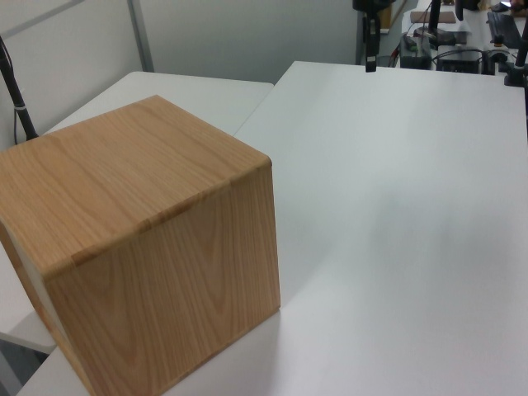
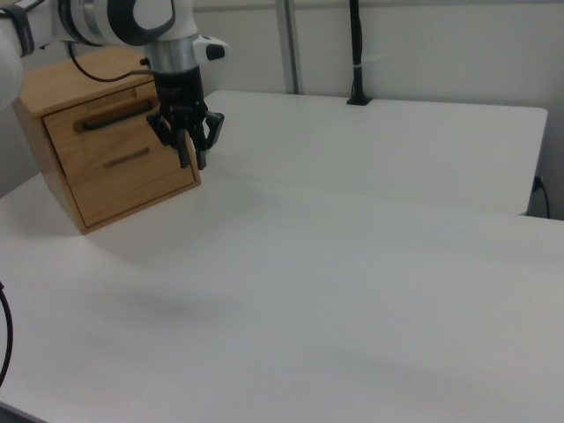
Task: Close the drawer by sliding it
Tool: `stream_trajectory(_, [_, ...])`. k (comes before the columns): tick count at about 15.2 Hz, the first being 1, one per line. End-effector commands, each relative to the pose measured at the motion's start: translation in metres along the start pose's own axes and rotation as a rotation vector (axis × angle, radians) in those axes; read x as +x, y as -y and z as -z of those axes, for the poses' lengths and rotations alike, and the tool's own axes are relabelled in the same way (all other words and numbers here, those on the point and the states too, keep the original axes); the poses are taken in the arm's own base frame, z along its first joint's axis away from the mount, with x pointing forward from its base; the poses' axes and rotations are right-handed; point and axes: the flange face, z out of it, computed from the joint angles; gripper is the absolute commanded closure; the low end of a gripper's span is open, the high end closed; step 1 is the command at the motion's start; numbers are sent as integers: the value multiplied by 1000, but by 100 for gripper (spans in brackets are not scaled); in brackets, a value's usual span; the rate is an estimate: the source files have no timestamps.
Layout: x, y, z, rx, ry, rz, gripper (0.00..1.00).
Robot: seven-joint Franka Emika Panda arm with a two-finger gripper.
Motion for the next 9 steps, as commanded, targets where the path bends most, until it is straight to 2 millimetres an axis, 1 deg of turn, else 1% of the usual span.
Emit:
stream_trajectory(1, [-9,-6,-12,-26,34,-160,0])
stream_trajectory(5, [-15,-26,-8,-39,32,-237,0])
stream_trajectory(9, [-18,-31,-5,-38,25,-246,0])
